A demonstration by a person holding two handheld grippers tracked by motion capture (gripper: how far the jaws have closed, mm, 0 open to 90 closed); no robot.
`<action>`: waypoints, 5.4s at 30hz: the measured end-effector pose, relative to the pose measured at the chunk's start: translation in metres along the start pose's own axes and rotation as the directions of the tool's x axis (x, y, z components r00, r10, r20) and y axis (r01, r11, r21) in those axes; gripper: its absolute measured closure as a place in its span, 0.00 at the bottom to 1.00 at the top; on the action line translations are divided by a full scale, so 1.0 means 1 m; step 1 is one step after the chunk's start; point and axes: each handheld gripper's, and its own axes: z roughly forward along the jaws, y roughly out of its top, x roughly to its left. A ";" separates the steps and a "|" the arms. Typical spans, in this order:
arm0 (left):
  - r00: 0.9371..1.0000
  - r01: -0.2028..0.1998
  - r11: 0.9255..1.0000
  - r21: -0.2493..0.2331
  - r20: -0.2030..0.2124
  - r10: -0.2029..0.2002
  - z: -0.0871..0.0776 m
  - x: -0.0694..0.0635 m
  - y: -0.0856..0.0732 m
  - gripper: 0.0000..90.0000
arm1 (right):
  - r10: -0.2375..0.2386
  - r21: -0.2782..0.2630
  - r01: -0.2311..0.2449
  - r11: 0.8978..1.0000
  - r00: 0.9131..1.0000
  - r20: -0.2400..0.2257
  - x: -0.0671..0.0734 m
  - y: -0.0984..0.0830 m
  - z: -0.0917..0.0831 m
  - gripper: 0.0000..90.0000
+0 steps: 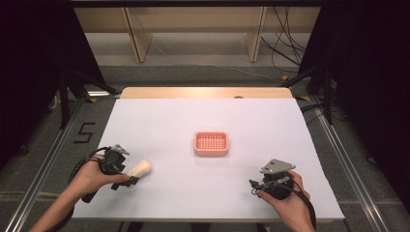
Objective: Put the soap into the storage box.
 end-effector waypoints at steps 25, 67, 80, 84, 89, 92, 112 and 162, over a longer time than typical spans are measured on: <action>0.997 -0.070 0.986 0.151 -0.002 0.071 0.012 0.006 0.037 0.28 | 0.002 0.005 -0.002 1.000 1.000 -0.002 0.001 0.000 0.002 0.43; 1.000 -0.017 0.944 0.329 -0.017 0.024 0.043 0.002 0.045 0.49 | 0.011 0.033 -0.010 0.999 1.000 -0.028 0.005 0.000 0.007 0.42; 1.000 0.008 0.955 0.298 -0.020 -0.002 0.041 0.002 0.041 0.52 | -0.005 0.023 0.006 1.000 1.000 -0.020 0.003 0.000 0.006 0.42; 1.000 -0.003 0.953 0.304 -0.024 0.011 0.039 0.003 0.040 0.52 | -0.003 0.022 0.003 1.000 1.000 -0.018 0.003 0.000 0.006 0.42; 1.000 0.000 0.958 0.285 -0.015 0.005 0.038 0.003 0.038 0.52 | 0.004 0.024 -0.003 1.000 1.000 -0.017 0.003 0.000 0.006 0.42; 1.000 0.000 0.963 0.269 -0.010 0.003 0.038 0.004 0.036 0.53 | 0.003 0.023 -0.002 1.000 1.000 -0.017 0.003 0.000 0.006 0.42; 1.000 0.027 0.984 0.177 -0.003 -0.027 0.026 0.004 0.031 0.54 | 0.005 0.018 -0.005 1.000 1.000 -0.014 0.003 0.000 0.006 0.42; 1.000 0.020 0.999 -0.038 0.017 -0.020 0.007 0.002 0.047 0.54 | 0.009 0.006 -0.009 1.000 1.000 -0.004 0.003 0.000 0.005 0.41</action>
